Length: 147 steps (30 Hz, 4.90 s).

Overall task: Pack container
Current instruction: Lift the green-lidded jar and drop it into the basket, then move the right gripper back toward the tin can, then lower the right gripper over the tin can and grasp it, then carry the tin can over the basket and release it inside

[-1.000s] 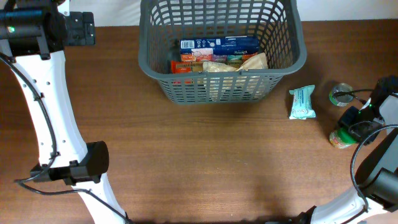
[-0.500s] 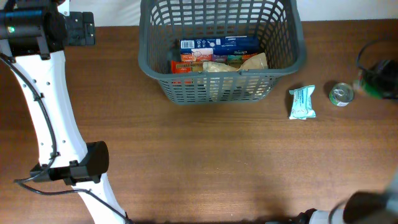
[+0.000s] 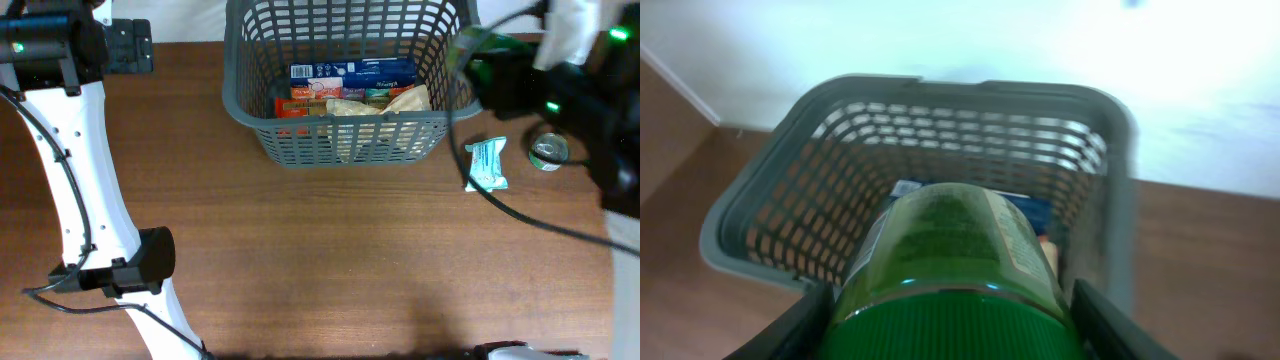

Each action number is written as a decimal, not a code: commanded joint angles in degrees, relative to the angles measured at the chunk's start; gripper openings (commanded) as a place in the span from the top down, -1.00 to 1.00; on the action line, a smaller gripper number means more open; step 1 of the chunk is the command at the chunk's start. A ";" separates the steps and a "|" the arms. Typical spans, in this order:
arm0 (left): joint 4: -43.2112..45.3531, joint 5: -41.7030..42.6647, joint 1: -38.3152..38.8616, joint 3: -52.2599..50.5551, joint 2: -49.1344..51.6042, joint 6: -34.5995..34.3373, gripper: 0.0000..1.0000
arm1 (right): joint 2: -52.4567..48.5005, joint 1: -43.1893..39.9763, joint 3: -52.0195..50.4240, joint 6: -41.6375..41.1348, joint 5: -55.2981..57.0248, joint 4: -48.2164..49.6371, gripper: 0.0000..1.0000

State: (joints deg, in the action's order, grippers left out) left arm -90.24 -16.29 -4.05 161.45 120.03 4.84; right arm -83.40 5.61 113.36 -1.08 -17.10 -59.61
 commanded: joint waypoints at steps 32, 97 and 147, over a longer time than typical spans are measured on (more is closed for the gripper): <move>-0.09 0.42 -0.09 -0.22 -0.90 -0.96 -0.99 | -32.30 6.12 0.26 3.67 15.45 0.28 -0.62; -0.09 0.44 -0.09 -0.22 -0.90 -0.96 -0.99 | -52.68 -30.38 1.90 -7.76 20.09 -1.86 -0.96; -0.09 0.42 -0.09 -0.22 -0.90 -0.96 -0.99 | -9.16 -8.35 17.16 -6.32 13.68 -6.51 0.81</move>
State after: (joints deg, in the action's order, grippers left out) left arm -90.24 -16.29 -3.99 161.45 120.03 4.84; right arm -92.66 -8.58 131.07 -8.75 -2.72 -66.81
